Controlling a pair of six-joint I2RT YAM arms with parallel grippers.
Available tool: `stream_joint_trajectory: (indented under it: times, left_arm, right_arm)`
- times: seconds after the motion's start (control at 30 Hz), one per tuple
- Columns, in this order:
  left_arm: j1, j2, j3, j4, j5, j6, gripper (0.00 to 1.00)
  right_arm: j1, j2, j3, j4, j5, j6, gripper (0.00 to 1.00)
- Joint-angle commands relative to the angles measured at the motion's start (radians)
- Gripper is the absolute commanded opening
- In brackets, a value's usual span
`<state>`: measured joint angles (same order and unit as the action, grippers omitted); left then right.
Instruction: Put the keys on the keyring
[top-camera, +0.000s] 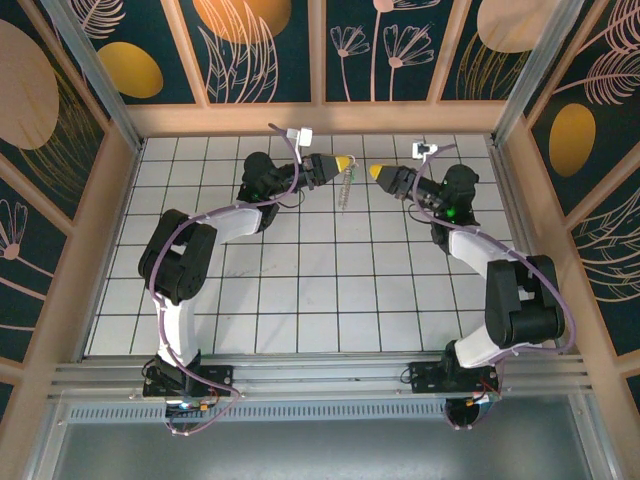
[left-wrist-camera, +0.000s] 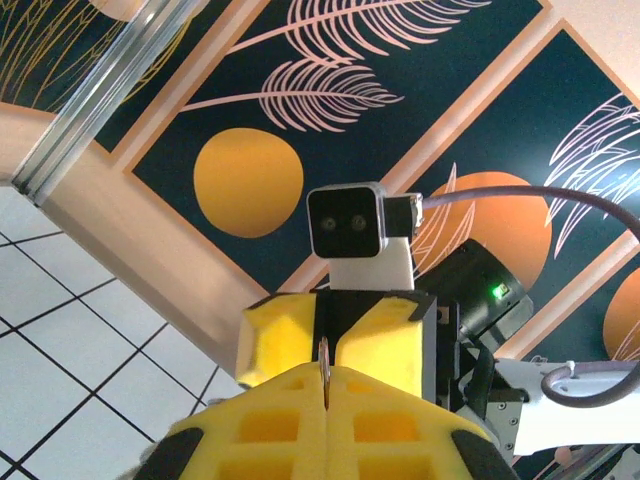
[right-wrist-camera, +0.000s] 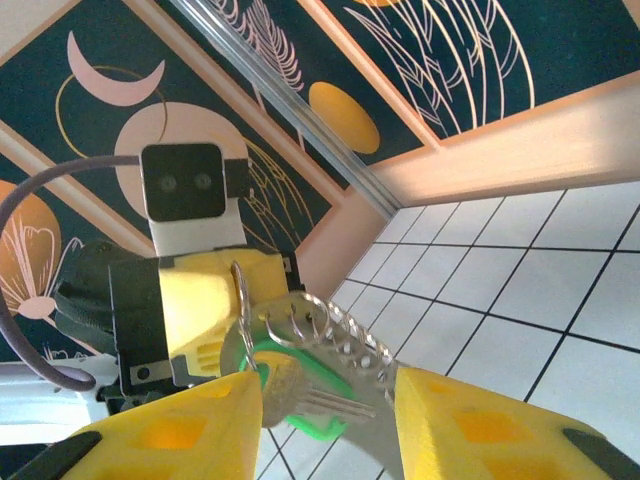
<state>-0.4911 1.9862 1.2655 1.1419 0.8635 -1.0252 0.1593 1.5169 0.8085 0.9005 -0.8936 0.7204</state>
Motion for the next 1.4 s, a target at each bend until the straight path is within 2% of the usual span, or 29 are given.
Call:
stream_joint_trajectory:
  times: [0.0, 0.3, 0.5, 0.8, 1.1, 1.37]
  left_arm:
    - [-0.001, -0.052, 0.006, 0.023, 0.014, 0.022, 0.00]
    - [-0.002, -0.062, 0.006, -0.008, 0.011, 0.043, 0.00]
    - [-0.004, -0.064, 0.003, -0.011, 0.009, 0.045, 0.00]
    - [-0.006, -0.072, 0.005, -0.028, -0.010, 0.048, 0.00]
    - [-0.024, -0.130, 0.000, -0.228, -0.116, 0.193, 0.00]
    - [-0.041, -0.157, -0.006, -0.301, -0.195, 0.253, 0.00]
  right_arm:
    - [0.032, -0.045, -0.003, 0.087, 0.001, -0.019, 0.40]
    - [0.092, -0.032, 0.062, -0.004, 0.020, -0.094, 0.40]
    - [0.105, -0.024, 0.090, -0.040, 0.024, -0.119, 0.35]
    - [0.115, -0.038, 0.095, -0.123, 0.034, -0.177, 0.00]
    - [0.142, -0.066, 0.093, -0.193, 0.113, -0.217, 0.00]
    - [0.187, -0.082, 0.112, -0.286, 0.235, -0.258, 0.00]
